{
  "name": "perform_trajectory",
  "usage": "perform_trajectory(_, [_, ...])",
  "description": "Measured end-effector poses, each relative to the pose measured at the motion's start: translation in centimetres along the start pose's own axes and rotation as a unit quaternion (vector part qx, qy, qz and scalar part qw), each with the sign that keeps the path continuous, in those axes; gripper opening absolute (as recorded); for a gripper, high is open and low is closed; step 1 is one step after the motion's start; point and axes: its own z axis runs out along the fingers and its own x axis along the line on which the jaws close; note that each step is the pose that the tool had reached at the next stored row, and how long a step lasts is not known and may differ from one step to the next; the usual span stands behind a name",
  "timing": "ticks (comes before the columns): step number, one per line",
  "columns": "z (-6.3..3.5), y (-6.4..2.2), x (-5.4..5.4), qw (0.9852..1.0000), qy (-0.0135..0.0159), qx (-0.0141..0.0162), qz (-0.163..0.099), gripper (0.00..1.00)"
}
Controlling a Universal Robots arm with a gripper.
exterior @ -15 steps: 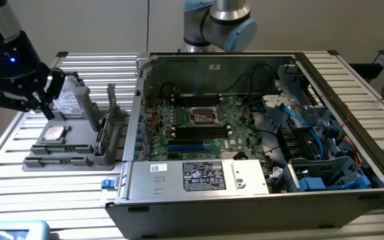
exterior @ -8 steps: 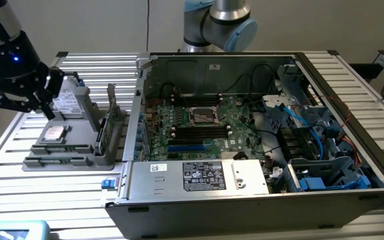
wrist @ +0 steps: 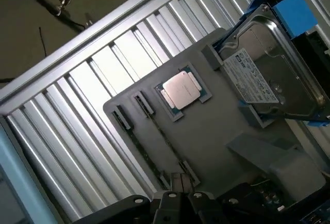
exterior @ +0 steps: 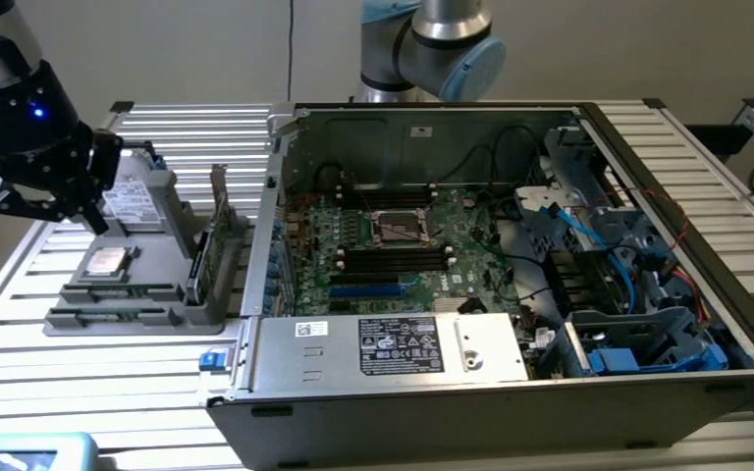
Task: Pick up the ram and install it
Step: 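Pick up the ram and move it above insertion slot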
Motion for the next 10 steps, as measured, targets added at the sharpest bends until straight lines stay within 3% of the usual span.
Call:
perform_trajectory(5, [0.0, 0.0, 0.0, 0.999, 0.0005, -0.0006, -0.045, 0.11])
perform_trajectory(10, [0.01, 0.0, 0.0, 0.9958, 0.0009, -0.0012, -0.091, 0.11])
